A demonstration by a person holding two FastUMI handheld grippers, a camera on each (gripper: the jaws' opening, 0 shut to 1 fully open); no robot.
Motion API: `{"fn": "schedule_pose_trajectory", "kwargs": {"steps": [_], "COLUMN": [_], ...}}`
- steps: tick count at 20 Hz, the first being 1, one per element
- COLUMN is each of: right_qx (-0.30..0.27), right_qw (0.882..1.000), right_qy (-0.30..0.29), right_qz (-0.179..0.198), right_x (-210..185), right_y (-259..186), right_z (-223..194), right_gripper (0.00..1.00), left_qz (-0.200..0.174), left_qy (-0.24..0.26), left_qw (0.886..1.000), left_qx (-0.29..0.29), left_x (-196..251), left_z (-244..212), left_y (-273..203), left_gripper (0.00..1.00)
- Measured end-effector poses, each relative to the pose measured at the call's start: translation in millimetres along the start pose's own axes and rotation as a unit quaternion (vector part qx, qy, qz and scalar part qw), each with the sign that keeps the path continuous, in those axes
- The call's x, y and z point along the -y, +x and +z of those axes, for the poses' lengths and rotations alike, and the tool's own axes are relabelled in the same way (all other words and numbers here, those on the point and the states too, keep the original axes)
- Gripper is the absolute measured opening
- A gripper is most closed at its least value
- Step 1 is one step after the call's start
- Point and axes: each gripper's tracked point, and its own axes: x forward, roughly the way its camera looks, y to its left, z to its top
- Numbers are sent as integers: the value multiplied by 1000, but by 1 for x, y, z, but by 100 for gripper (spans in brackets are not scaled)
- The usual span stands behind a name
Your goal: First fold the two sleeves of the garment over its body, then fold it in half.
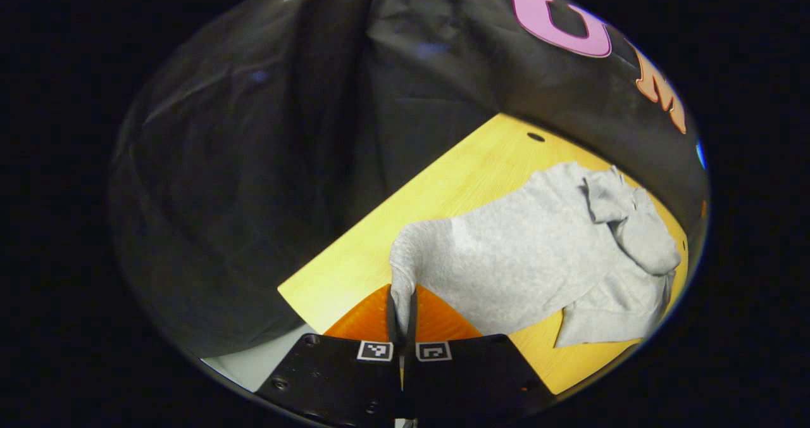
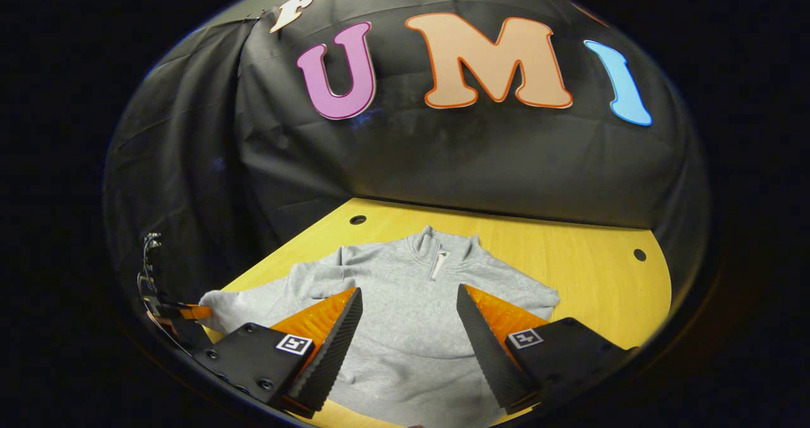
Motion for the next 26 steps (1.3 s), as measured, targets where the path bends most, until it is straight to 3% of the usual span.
{"fn": "schedule_pose_trajectory", "kwargs": {"steps": [7,8,10,12,13,14,17,18,19,26], "right_qx": [4,5,6,10,12,14,19,20,20,13], "right_qw": [999,999,999,998,997,997,995,995,994,989], "right_qy": [24,26,28,35,39,44,54,57,59,84], "right_qz": [-31,-34,-45,-54,-59,-64,-79,-84,-89,-123], "right_x": [43,49,61,73,79,85,102,107,112,146], "right_y": [-27,-30,-38,-47,-51,-55,-69,-74,-79,-115], "right_z": [-11,-12,-15,-17,-18,-18,-23,-24,-26,-48], "right_gripper": [96,91,96,96,91,96,96,91,96,96], "left_qz": [-21,-27,-42,-59,-67,-77,-107,-118,-129,-219], "left_qy": [30,37,50,64,72,81,106,114,123,177], "left_qw": [996,995,992,989,987,985,977,974,971,946], "left_qx": [83,92,108,121,129,135,151,155,159,161], "left_x": [41,50,73,96,109,122,164,181,197,322], "left_z": [102,114,137,156,165,173,188,190,193,181], "left_y": [-11,-14,-17,-17,-19,-22,-32,-35,-39,-60], "left_gripper": [0,0,0,0,0,0,0,0,0,0]}}
